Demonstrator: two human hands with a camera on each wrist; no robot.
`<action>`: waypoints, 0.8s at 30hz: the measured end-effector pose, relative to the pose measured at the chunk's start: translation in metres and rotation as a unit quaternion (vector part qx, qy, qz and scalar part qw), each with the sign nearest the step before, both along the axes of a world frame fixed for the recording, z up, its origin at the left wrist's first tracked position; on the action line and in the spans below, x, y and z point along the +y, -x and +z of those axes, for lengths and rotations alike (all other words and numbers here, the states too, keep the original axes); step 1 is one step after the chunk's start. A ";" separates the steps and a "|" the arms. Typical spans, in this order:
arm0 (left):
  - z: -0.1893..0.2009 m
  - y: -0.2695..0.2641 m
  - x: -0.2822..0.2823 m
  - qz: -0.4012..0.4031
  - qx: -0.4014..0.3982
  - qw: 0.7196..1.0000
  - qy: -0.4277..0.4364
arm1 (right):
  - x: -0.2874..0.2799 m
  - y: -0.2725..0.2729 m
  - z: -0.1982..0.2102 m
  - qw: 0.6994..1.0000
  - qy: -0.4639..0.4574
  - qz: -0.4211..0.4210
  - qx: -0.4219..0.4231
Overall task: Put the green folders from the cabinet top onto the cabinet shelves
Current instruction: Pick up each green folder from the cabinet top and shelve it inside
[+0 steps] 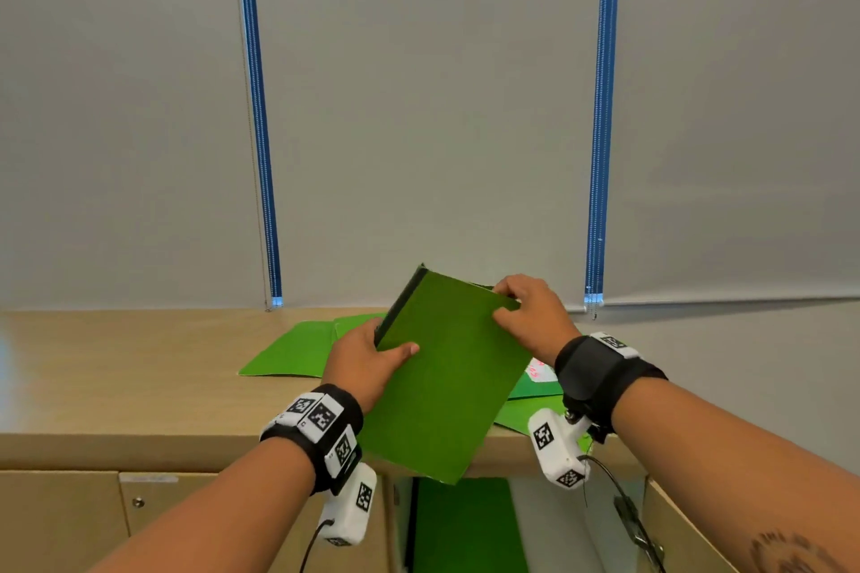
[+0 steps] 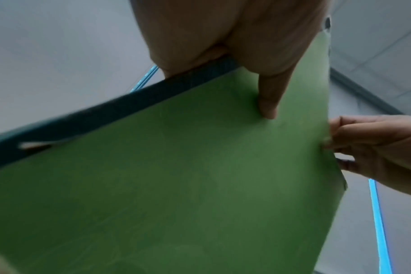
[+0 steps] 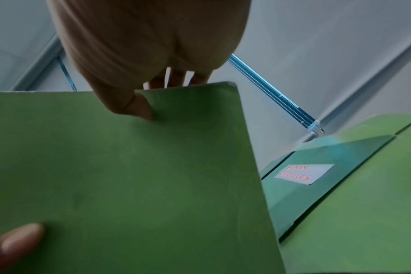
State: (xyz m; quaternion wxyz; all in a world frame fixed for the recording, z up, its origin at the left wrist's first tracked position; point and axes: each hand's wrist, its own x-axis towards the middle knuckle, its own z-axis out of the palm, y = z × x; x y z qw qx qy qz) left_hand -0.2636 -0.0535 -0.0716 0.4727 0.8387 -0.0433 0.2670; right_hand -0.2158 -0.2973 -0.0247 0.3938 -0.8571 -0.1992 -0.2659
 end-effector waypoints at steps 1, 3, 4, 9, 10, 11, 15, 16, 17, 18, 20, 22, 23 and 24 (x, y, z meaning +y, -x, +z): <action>0.003 0.002 0.000 0.002 -0.020 1.000 0.003 | 0.000 -0.001 -0.001 0.999 -0.027 -0.019 -0.019; 0.007 0.009 0.001 0.022 -0.050 0.998 0.015 | 0.001 0.002 -0.002 0.992 -0.106 -0.064 -0.019; 0.010 0.013 0.000 0.030 -0.071 0.997 0.031 | 0.002 0.004 -0.003 0.985 -0.154 -0.079 0.001; 0.019 0.036 -0.002 0.040 -0.170 0.973 0.152 | 0.009 0.016 -0.018 0.904 -0.390 0.073 0.158; 0.019 0.038 -0.003 0.051 -0.175 0.968 0.170 | 0.010 0.018 -0.022 0.899 -0.390 0.105 0.168; 0.018 0.038 -0.002 0.065 -0.174 0.964 0.191 | 0.012 0.027 -0.024 0.903 -0.375 0.123 0.173; 0.004 0.040 0.000 0.116 -0.161 0.958 0.206 | 0.009 0.038 -0.044 0.912 -0.339 0.138 0.188; -0.003 0.038 0.002 0.122 -0.149 0.961 0.197 | 0.007 0.038 -0.050 0.910 -0.338 0.139 0.196; -0.012 0.038 0.003 0.125 -0.133 0.964 0.191 | 0.006 0.040 -0.057 0.910 -0.336 0.138 0.202; -0.023 0.035 0.005 0.125 -0.114 0.967 0.189 | 0.005 0.042 -0.064 0.910 -0.334 0.135 0.207; -0.049 0.029 0.009 0.108 -0.078 0.969 0.209 | 0.002 0.048 -0.079 0.908 -0.330 0.126 0.223; -0.077 0.026 0.012 0.098 -0.039 0.963 0.247 | -0.001 0.050 -0.101 0.907 -0.316 0.125 0.247; -0.090 0.025 0.012 0.097 -0.020 0.961 0.259 | -0.002 0.050 -0.114 0.907 -0.309 0.124 0.259; -0.103 0.024 0.012 0.096 -0.002 0.961 0.261 | -0.004 0.046 -0.127 0.905 -0.307 0.118 0.270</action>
